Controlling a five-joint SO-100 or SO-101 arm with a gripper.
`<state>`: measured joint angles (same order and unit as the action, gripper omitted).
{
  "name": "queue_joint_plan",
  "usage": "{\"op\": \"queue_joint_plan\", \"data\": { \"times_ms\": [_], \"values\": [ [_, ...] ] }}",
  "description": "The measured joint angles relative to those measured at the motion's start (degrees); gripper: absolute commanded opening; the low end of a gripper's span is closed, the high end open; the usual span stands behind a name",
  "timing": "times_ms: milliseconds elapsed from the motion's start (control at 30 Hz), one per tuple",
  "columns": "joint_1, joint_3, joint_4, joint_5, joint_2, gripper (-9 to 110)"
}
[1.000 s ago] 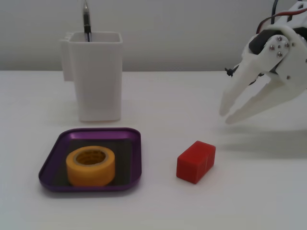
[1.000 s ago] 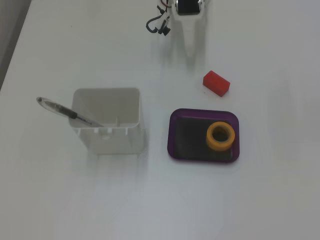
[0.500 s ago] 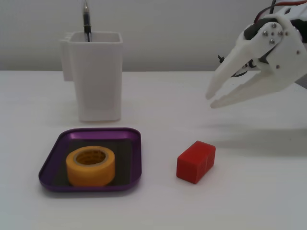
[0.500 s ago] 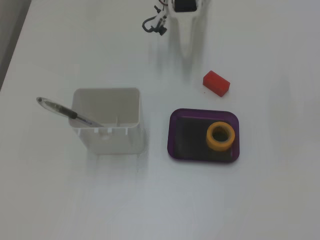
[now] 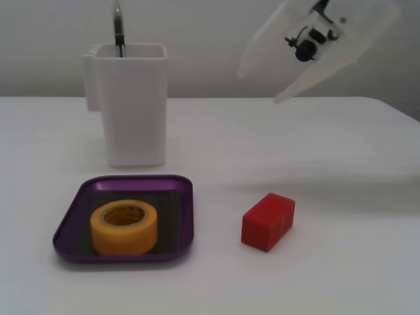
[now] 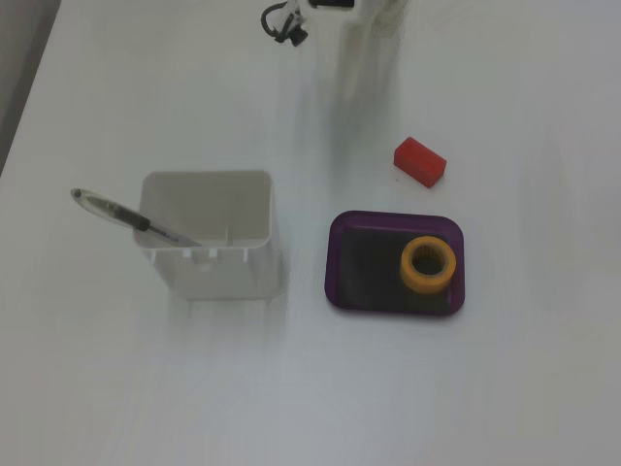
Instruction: Pick up the red cube and place it in the box.
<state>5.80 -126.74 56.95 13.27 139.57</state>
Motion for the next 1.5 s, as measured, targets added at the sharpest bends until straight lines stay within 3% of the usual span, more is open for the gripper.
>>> {"op": "queue_joint_plan", "data": {
  "times_ms": [233, 367, 633, 833, 1300, 1500],
  "values": [
    [-11.51, 34.8, 16.79, 16.79, -31.29, 17],
    [-14.85, 44.03, 21.27, 21.45, -40.96, 17],
    [-15.21, 41.84, 21.88, 27.25, -49.48, 18],
    [-16.0, 31.29, 15.73, 27.42, -51.59, 29],
    [-15.73, 25.93, 10.37, 28.48, -52.29, 28],
    [-20.83, 25.93, 10.11, 28.48, -52.29, 28]
  ]
}}
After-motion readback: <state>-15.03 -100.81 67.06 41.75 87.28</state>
